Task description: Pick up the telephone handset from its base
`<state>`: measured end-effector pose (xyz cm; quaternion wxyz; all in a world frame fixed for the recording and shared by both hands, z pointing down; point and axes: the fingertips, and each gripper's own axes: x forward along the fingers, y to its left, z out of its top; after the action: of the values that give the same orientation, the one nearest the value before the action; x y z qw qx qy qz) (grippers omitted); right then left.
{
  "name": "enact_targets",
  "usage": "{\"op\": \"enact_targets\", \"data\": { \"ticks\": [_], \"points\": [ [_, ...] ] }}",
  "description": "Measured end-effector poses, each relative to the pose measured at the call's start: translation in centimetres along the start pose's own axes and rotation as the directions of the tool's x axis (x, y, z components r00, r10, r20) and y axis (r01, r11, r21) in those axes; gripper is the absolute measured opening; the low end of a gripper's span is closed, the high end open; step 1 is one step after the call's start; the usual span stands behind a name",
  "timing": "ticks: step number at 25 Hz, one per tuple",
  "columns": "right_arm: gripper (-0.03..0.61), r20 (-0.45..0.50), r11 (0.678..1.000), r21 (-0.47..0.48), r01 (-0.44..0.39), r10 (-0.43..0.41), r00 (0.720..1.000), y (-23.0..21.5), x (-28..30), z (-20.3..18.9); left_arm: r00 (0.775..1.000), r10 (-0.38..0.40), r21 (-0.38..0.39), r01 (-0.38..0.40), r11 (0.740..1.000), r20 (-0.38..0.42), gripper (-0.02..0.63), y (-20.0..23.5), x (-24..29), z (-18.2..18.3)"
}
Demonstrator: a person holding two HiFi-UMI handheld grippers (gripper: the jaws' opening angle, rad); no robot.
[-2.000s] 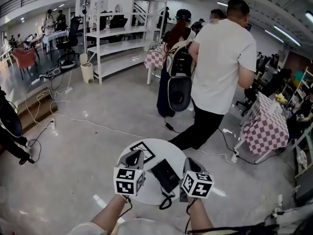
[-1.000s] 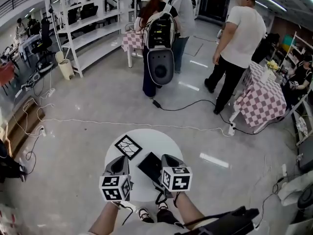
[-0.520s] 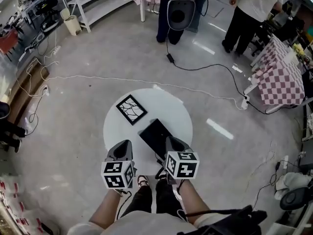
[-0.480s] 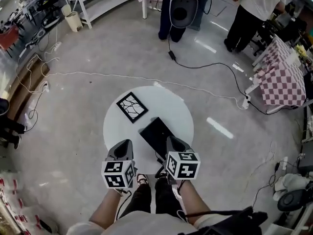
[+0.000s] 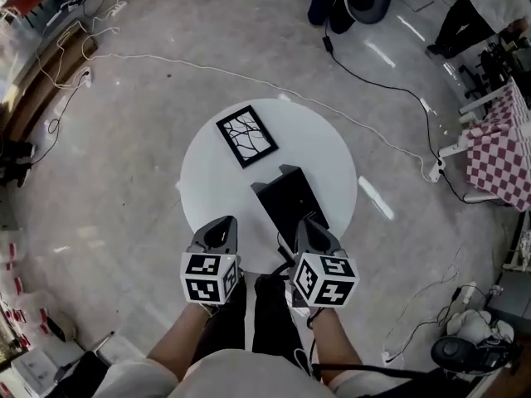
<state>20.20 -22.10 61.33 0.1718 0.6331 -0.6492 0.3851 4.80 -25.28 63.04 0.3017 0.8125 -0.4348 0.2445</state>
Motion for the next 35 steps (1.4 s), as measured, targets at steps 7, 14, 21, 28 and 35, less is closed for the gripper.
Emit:
{"op": "enact_targets", "data": {
  "ticks": [7, 14, 21, 28, 35],
  "points": [
    [0.025, -0.021, 1.0, -0.009, 0.017, -0.017, 1.0, 0.0, 0.0, -0.9, 1.0, 0.009, -0.023, -0.009, 1.0, 0.003, 0.017, 1.1, -0.1, -0.3],
    [0.026, -0.027, 0.998, -0.054, -0.007, 0.006, 1.0, 1.3, 0.7, -1.3, 1.0, 0.023, -0.042, -0.023, 0.999, 0.004, 0.017, 2.2, -0.1, -0.9],
    [0.108, -0.052, 0.996, -0.091, -0.017, 0.012, 0.999, 1.7, 1.0, -1.4, 0.999, 0.041, -0.081, -0.04, 0.996, 0.01, 0.017, 2.9, -0.5, -1.2],
    [0.178, -0.072, 0.991, -0.134, -0.016, 0.006, 0.997, 2.5, 1.4, -2.3, 0.997, 0.07, -0.123, -0.066, 0.99, 0.032, 0.017, 4.2, -1.7, -1.8],
    [0.262, -0.118, 0.976, -0.215, 0.031, -0.058, 0.991, 1.4, 1.9, -3.7, 0.995, 0.093, -0.163, -0.085, 0.983, 0.042, 0.017, 4.7, -2.6, -2.7]
  ]
}}
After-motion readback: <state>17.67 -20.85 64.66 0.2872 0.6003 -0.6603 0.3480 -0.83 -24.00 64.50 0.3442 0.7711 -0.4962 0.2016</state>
